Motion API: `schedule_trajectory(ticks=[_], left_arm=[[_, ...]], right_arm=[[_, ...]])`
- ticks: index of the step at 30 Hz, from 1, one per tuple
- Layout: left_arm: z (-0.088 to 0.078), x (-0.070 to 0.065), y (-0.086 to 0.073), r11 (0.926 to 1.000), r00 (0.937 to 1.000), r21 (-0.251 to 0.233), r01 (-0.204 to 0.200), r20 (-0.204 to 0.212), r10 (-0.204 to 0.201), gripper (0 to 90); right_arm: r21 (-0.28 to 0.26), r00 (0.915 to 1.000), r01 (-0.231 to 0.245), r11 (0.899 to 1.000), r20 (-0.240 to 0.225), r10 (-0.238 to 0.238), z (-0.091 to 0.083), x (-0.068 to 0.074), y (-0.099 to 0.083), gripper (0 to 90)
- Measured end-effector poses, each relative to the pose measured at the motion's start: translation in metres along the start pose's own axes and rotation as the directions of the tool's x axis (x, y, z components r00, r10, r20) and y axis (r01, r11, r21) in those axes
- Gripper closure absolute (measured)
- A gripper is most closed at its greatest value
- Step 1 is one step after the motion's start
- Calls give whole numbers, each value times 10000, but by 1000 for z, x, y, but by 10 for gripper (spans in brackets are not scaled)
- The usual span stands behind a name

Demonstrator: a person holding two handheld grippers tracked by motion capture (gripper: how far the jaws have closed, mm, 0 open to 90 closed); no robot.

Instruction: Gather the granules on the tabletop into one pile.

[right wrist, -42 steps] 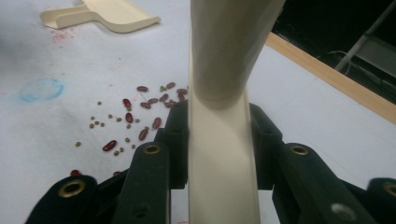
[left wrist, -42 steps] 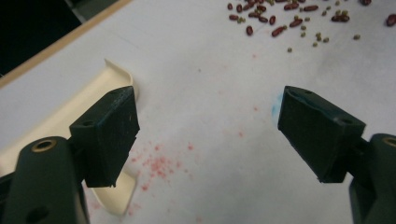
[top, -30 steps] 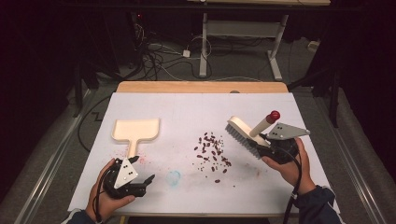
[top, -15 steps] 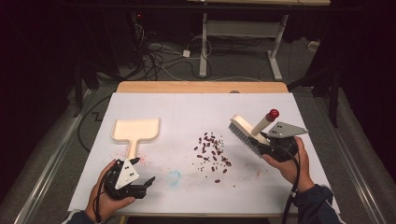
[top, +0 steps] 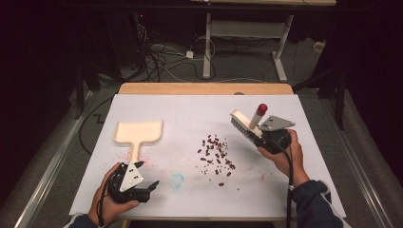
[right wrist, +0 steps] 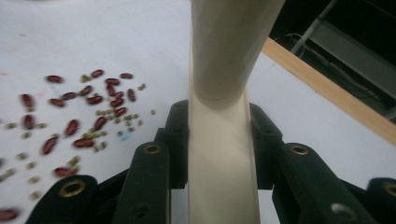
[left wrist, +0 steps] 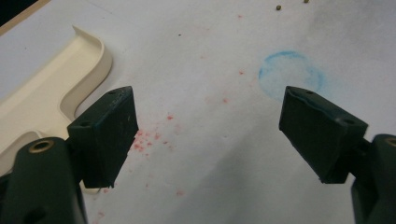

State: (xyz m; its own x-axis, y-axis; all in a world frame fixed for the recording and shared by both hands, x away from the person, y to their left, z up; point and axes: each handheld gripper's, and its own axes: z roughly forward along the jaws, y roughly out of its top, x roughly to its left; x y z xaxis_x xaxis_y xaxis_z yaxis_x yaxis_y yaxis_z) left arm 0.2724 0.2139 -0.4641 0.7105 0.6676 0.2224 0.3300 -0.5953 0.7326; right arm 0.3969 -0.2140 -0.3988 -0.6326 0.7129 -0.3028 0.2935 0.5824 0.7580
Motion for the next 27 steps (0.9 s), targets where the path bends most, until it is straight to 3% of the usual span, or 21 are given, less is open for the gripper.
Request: schedule_trajectory(ticks=[4,8,14,18,22,25,27], left_arm=[[2,1,0,10000,10000,29,-32,64,31,186],[3,1,1,10000,9999,32,-56,147,56,186],[5,0,-1,9998,9996,153,-132,260,128,186],[5,0,1,9997,9993,140,-206,305,202,186],[7,-1,1,9993,9988,219,-316,389,308,186],[8,-1,2,9991,9985,230,-345,440,334,186],[9,-2,2,9990,9982,253,-367,474,355,186]], right_arm=[[347,9996,286,9990,17,-287,32,4,13,677],[686,9960,872,9938,149,-884,60,10,23,677],[641,9917,1283,9897,-117,-1278,84,29,34,677],[754,9788,2018,9765,-509,-1983,89,48,38,677],[424,9636,2562,9657,-897,-2517,87,62,38,676],[104,9571,2613,9652,-1323,-2577,84,69,34,675],[61,9422,2990,9542,-1604,-2942,81,72,30,673]])
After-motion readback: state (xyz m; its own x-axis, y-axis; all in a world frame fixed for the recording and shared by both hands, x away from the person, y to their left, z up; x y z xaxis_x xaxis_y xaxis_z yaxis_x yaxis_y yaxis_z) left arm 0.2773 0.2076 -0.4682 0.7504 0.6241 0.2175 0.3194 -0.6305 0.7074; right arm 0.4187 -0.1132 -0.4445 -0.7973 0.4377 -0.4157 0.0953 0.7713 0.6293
